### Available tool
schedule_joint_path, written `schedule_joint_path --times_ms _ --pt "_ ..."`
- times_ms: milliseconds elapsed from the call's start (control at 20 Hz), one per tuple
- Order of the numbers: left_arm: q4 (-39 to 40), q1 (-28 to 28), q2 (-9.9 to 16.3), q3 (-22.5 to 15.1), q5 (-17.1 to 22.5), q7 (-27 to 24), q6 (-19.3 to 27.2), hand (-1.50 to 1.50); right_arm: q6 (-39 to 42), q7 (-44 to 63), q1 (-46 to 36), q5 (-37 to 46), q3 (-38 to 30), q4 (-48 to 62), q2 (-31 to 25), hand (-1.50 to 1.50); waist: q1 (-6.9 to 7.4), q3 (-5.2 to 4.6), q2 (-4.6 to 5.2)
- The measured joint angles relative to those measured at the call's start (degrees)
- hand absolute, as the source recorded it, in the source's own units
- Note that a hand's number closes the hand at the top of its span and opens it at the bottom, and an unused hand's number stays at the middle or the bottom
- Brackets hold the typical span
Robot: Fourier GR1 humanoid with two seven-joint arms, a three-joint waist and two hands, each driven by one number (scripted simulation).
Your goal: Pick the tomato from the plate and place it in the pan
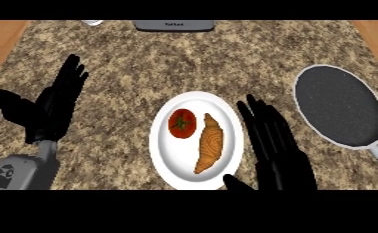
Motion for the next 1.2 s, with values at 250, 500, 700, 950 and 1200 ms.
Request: schedule_joint_path --times_ms 250,500,700,950,1200 --pt "-0.4 -0.4 -0.2 0.3 -0.3 0.4 -0.1 0.0 14.5 11.0 -10.9 0.4 1.5 4.8 3.8 -1.5 0.67 0.06 0.15" --pt "-0.4 0.0 -0.4 0.5 -0.2 0.1 -1.0 0.0 24.0 18.8 -16.2 -7.9 2.0 10.6 4.8 -1.5 1.07 0.09 0.26" --pt "-1.6 -0.1 -0.7 0.2 -0.9 1.7 -0.3 0.0 26.0 22.5 -19.5 -14.7 3.9 14.4 4.7 -1.5 1.05 0.15 0.17" --pt "0.4 -0.3 -1.8 0.3 -1.5 0.3 -0.9 0.0 27.2 25.5 -24.0 -19.3 7.0 18.0 4.4 -1.5 0.56 0.14 0.1" --pt "0.5 -1.4 -1.9 0.8 -1.7 1.3 -0.5 0.0 29.4 27.3 -28.2 -19.6 7.9 21.7 4.2 -1.5 0.42 0.12 -0.04"
